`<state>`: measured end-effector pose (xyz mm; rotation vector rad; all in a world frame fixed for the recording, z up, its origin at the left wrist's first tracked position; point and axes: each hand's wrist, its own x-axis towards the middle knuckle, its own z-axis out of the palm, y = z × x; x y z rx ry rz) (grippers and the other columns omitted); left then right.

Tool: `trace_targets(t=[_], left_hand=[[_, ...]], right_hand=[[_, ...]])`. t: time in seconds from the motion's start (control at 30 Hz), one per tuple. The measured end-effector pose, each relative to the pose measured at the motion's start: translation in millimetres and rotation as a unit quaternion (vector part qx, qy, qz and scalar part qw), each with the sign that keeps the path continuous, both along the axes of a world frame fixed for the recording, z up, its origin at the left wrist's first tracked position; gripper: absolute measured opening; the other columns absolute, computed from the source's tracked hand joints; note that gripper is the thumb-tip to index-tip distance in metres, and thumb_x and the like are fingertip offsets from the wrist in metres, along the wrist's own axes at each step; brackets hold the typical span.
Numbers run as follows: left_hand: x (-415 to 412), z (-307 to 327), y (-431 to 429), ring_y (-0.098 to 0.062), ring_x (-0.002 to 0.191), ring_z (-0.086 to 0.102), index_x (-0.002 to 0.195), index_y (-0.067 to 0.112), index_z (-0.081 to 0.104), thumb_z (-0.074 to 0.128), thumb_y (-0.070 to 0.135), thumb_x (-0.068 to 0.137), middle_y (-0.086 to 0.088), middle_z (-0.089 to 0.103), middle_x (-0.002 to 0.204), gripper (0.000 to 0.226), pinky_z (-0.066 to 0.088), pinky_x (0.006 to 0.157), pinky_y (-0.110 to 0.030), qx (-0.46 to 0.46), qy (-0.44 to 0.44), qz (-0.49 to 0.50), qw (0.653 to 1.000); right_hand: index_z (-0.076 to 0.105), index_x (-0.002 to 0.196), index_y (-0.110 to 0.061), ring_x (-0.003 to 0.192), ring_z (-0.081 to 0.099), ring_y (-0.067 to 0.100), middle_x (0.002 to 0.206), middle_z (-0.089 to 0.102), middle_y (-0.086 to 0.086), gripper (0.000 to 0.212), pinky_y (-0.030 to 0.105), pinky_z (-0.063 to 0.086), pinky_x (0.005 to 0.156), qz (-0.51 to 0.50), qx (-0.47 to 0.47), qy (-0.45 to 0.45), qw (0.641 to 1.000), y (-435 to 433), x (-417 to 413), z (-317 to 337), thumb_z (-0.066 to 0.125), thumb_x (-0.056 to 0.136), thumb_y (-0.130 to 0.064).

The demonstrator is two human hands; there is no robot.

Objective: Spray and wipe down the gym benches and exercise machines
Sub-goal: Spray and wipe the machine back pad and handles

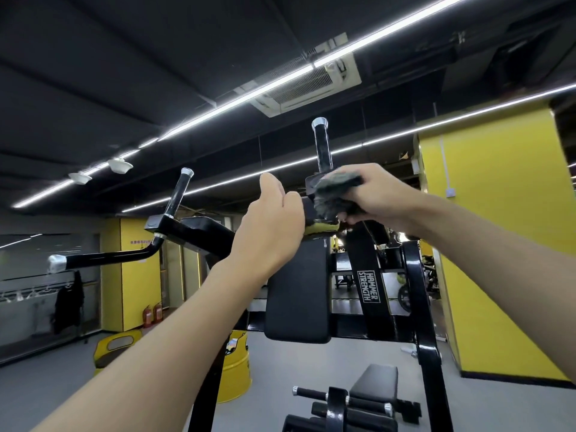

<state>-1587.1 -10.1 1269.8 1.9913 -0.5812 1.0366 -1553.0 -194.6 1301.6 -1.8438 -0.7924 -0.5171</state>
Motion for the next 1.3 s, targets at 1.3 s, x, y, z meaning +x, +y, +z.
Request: trace_targets(t=[1.3], left_hand=[[13, -3, -4, -0.027, 0.060, 0.043, 0.069, 0.018, 0.034, 0.029, 0.030, 0.079, -0.004, 0.040, 0.058, 0.017, 0.049, 0.059, -0.061, -0.051, -0.052, -0.011, 0.997]], right_hand=[[0.056, 0.107, 0.006, 0.095, 0.063, 0.043, 0.113, 0.057, 0.030, 0.021, 0.045, 0.060, 0.058, 0.110, 0.631, 0.276, 0.717, 56, 87, -61, 0.044, 0.092, 0.015]])
